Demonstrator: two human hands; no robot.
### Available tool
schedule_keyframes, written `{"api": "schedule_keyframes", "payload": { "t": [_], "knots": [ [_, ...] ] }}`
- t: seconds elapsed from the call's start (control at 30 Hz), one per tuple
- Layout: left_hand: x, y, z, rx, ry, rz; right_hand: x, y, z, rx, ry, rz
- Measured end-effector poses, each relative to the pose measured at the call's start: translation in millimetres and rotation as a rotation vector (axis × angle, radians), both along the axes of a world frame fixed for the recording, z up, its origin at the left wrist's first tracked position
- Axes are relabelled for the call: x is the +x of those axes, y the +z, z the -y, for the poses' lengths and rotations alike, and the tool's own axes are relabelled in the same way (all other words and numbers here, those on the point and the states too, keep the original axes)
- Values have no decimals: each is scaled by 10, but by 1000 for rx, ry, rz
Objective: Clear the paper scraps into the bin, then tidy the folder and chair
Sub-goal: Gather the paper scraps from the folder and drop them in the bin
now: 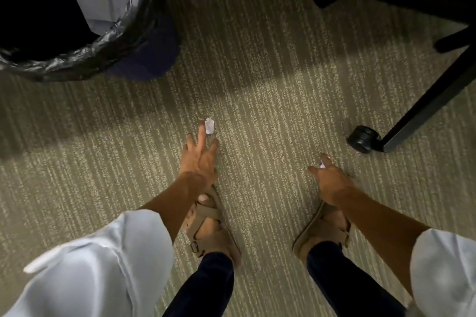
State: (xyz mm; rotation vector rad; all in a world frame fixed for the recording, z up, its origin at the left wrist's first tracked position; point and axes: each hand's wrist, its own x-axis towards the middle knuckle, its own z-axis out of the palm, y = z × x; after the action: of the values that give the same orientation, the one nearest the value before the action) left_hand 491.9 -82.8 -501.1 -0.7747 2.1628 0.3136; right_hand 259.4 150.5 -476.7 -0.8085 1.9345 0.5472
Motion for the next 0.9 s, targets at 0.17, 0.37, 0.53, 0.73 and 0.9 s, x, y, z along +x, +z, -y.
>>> {"api": "schedule_keyframes", "payload": {
  "t": [0.17,0.37,0.53,0.73,0.9],
  "knots": [
    [-88,-17,167,89,-36,50,38,-78,31,-36,-4,1],
    [-137,-85,199,49,-162,-10,-79,-156,-81,-32,44,-39],
    [-282,-58,216,118,-112,-40,-161,-201,-145,-126,43,-92],
    [-446,27,275,124,-130,4,-202,-176,-158,-167,85,-116],
    [-493,104,263,247,-79,-72,-190,20,20,-286,-14,-99]
  ]
}}
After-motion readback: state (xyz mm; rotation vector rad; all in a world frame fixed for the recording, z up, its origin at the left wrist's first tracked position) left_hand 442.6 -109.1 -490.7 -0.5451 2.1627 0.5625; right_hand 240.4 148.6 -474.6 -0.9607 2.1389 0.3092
